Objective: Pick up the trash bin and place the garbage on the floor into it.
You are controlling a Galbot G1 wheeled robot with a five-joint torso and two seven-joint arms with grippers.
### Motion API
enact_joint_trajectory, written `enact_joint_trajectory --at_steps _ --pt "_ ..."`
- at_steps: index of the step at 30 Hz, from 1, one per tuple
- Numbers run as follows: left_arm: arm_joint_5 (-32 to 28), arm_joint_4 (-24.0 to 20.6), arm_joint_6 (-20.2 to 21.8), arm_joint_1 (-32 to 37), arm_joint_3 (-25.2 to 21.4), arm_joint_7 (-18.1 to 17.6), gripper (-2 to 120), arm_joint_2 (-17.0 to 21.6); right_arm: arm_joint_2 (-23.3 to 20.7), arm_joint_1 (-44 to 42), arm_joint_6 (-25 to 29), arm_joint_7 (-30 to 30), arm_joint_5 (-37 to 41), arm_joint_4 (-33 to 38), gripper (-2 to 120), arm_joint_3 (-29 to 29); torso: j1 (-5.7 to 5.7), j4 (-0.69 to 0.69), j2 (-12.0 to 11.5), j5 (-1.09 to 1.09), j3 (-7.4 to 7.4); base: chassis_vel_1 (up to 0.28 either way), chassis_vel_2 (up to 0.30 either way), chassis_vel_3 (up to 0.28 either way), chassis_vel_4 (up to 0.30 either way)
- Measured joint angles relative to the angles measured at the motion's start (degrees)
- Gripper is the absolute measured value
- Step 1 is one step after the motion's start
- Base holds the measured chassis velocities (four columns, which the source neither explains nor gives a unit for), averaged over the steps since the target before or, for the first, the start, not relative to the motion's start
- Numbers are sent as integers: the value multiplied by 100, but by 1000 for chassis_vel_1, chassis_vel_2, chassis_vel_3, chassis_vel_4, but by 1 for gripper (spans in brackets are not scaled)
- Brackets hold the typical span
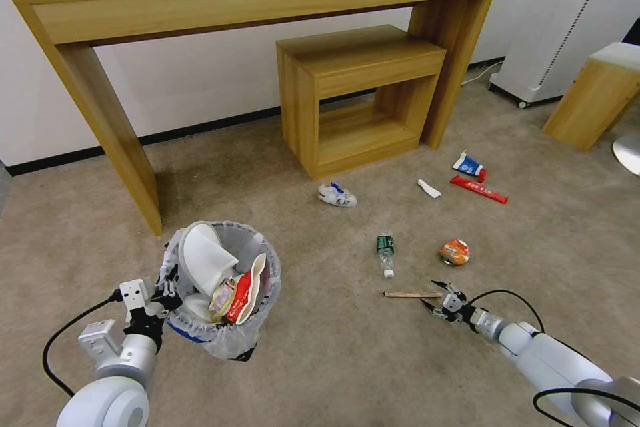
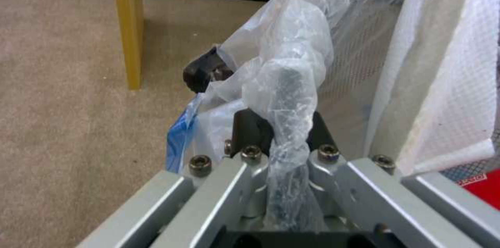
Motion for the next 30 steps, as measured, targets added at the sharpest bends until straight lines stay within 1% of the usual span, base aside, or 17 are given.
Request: enact_joint_trajectory --at_steps 19,20,22,30 --pt "-10 -35 -42 89 -30 22 3 27 173 33 -78 57 -46 -121 63 5 -1 0 0 0 0 0 0 0 0" --pt "-9 -25 -47 91 -31 25 3 29 173 34 -80 70 -53 -121 61 4 -1 0 1 0 0 0 0 0 0" --pt "-11 -3 -64 90 -32 29 3 20 170 35 -81 85 -67 -121 52 3 -1 0 1 0 0 0 0 0 0" --pt "-28 -13 -85 113 -52 32 3 42 174 34 -97 88 -72 -139 43 9 -1 0 1 0 0 0 0 0 0"
